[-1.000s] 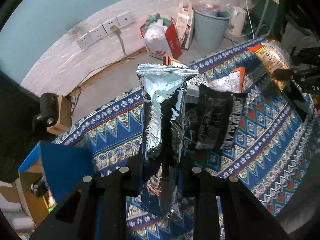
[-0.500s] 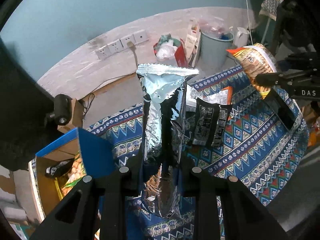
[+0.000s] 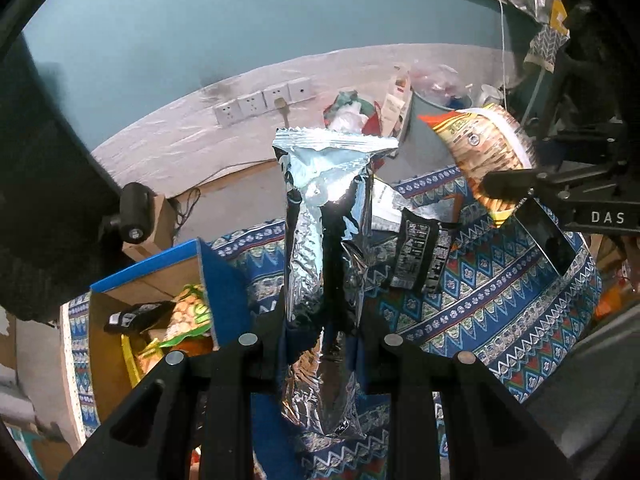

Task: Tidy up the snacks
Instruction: 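Carry the silver bag and beige chip bag into the box and release both, then grasp the black printed bag with left tool while right tool grasps the orange-green puff bag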

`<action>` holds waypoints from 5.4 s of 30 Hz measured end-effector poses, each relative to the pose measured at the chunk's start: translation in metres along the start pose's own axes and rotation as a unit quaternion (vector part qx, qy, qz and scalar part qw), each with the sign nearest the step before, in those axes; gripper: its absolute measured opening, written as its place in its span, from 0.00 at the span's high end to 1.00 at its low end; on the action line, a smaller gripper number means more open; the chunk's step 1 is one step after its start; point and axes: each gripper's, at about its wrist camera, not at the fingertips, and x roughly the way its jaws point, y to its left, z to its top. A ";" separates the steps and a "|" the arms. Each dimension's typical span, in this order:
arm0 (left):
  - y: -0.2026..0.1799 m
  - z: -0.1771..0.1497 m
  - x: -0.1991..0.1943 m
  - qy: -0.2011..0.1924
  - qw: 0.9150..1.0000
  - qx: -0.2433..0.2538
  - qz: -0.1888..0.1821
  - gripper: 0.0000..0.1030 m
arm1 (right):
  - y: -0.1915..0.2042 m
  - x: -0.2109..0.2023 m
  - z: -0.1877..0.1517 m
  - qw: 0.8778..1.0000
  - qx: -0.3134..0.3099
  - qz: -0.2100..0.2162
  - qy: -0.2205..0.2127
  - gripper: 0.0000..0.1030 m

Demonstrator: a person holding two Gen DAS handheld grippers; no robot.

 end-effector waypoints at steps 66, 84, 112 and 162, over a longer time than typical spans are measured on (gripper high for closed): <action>0.210 -0.098 -0.001 0.047 0.976 -0.187 0.100 0.33 | 0.255 0.114 0.105 0.984 -0.115 0.123 0.053 0.40; 0.153 -0.060 0.005 0.023 0.985 -0.170 0.016 0.32 | 0.158 0.075 0.082 0.993 -0.099 0.051 0.026 0.33; 0.033 0.005 0.062 0.043 0.998 -0.049 -0.012 0.26 | -0.006 0.096 0.028 0.995 -0.046 -0.060 0.072 0.28; -0.037 -0.005 0.165 0.166 0.982 -0.027 -0.083 0.22 | -0.030 0.180 -0.023 0.985 -0.034 -0.034 0.168 0.59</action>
